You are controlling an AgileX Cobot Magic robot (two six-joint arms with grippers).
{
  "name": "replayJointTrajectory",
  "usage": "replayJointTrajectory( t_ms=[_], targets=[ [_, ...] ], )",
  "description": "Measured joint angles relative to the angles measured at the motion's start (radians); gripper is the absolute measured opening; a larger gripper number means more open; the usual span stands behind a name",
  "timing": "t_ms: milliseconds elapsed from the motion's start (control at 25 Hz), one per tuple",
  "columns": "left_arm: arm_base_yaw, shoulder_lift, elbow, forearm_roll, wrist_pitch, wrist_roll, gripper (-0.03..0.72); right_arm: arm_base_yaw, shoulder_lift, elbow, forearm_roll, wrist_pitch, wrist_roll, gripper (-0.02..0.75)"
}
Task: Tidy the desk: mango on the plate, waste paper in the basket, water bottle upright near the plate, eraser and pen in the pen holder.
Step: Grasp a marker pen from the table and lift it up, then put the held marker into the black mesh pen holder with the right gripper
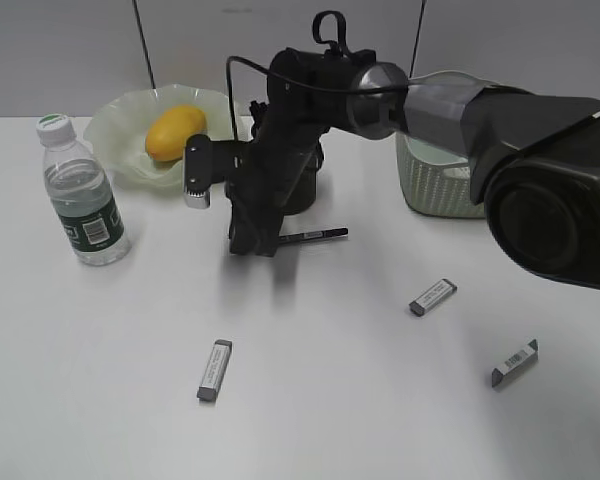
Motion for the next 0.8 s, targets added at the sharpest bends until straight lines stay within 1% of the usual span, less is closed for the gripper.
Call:
replayJointTrajectory(
  t_ms=[280,400,640,800],
  targets=[
    [0.000,0.000,0.000,0.000,0.000,0.000,0.414,0.006,-0.048,-0.056,-0.024,0.098,0.047,0.130],
    [0.000,0.000,0.000,0.000,0.000,0.000,0.414,0.019,-0.116,-0.062,-0.017,0.101,0.052,0.130],
    [0.000,0.000,0.000,0.000,0.000,0.000,0.414,0.033,-0.201,-0.066,0.049,0.094,0.052,0.130],
    [0.000,0.000,0.000,0.000,0.000,0.000,0.405,0.035,-0.248,-0.066,0.056,0.039,0.074,0.130]
  ],
)
